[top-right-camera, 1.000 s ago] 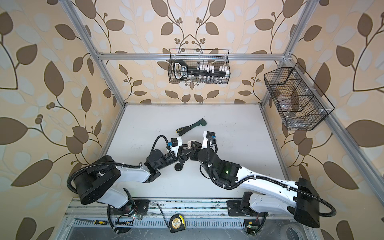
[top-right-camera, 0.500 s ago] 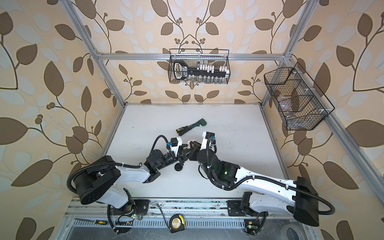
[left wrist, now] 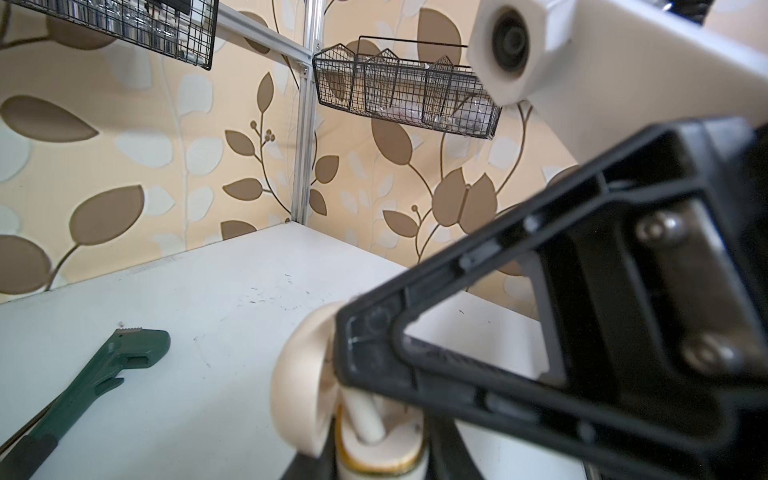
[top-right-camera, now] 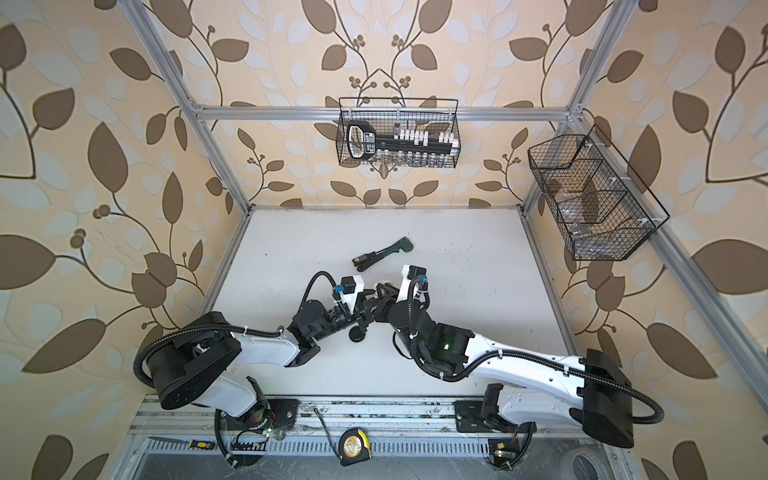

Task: Insert the wireless bluetooth earbuds into the charging case
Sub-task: 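Lower the cream earbud with the right gripper into the open case's slot, then press the cream earbud down into the slot with the right gripper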

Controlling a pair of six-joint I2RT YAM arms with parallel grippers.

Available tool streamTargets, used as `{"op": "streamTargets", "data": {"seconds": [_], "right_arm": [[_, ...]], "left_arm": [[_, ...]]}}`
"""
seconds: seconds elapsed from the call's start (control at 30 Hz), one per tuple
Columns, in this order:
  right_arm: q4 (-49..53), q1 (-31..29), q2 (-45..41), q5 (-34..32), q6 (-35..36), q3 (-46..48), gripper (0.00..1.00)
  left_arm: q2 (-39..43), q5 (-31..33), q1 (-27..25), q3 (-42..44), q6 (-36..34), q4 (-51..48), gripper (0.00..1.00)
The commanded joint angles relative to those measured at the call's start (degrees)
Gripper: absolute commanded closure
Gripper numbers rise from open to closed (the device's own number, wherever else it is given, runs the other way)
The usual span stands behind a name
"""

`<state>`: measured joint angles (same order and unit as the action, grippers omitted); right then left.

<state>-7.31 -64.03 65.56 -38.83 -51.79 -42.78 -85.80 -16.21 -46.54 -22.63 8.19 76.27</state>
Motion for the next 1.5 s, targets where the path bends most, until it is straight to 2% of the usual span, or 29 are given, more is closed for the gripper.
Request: {"op": "streamTargets", "data": {"seconds": [0.0, 0.67, 1.3, 1.47], "right_arm": [[0.8, -1.6, 0.8, 0.0, -1.0, 1.8, 0.85], [-1.9, -4.8, 0.9, -3.1, -0.5, 4.1, 0.76], [-0.2, -4.9, 0.9, -3.1, 1.9, 2.1, 0.65], [1.1, -4.9, -0.4, -1.8, 3.8, 1.2, 0.58]], "left_arm": [[2.9, 1.7, -0.4, 0.0, 0.6, 5.3, 1.0], [6.3, 3.1, -0.4, 1.5, 1.0, 5.3, 1.0], [6.3, -2.1, -0.4, 1.3, 0.0, 5.3, 1.0], [6.4, -2.5, -0.4, 1.6, -1.2, 5.4, 1.0]]}}
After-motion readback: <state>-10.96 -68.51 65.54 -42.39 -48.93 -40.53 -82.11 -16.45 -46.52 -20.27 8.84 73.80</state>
